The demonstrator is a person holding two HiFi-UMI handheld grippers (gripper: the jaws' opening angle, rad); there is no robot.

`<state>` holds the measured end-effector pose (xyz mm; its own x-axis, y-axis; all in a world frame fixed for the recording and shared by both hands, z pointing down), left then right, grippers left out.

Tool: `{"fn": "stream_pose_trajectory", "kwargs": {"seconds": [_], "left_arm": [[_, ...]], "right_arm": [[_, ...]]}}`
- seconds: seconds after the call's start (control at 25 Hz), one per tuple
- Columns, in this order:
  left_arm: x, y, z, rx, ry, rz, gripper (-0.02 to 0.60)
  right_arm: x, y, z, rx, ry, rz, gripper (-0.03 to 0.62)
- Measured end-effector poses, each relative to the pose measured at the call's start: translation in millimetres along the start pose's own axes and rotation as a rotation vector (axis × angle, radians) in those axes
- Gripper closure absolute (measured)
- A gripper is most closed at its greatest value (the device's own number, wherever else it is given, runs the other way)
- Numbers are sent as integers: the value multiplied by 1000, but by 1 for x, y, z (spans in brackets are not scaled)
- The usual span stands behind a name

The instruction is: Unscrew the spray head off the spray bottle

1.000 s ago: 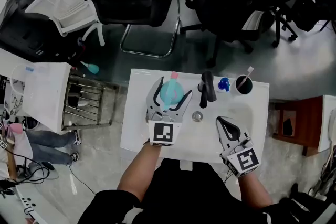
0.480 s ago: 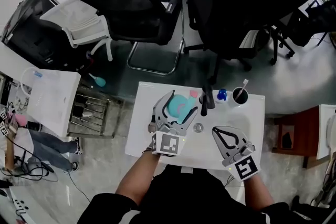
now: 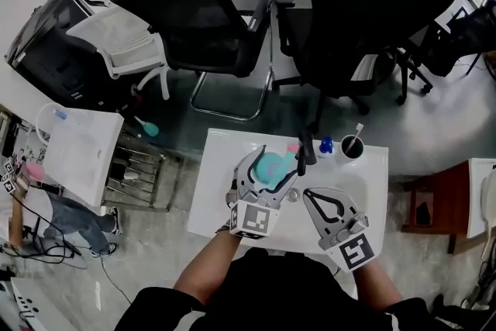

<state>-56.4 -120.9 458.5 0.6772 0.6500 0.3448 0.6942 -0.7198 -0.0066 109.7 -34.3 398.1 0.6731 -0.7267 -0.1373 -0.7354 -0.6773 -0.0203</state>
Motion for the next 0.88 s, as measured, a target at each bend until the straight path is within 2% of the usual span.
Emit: {"fn": "stream_pose_trajectory", "kwargs": {"seconds": [0.12, 0.2, 0.44, 0.64, 0.88], "left_arm": [[1, 2, 3, 2, -3, -3, 169], [2, 3, 3, 9, -14, -7, 170], [7, 4, 8, 44, -106, -29, 170], [14, 5, 8, 42, -109, -58, 170], [16, 4, 12, 34, -103, -70, 170]], "right_arm": [[-2, 7, 7, 23, 22, -1, 585], [-1, 11, 11, 29, 50, -6, 540], [5, 21, 22, 98, 119, -17, 510], [8, 27, 27, 121, 123, 7, 496], [6, 36, 31, 115, 121, 11, 447]]}}
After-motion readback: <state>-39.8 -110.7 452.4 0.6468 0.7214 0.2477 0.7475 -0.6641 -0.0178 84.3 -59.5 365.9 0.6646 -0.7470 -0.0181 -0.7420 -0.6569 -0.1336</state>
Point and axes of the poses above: the fingertips, and each gripper's own axes: y forward along the fingers, x to its right, z out of its top, the point moved 10 cm from there along -y, backward along the fingers, and after that the axes turned 10 degrees about x, right-handed, at the moved point
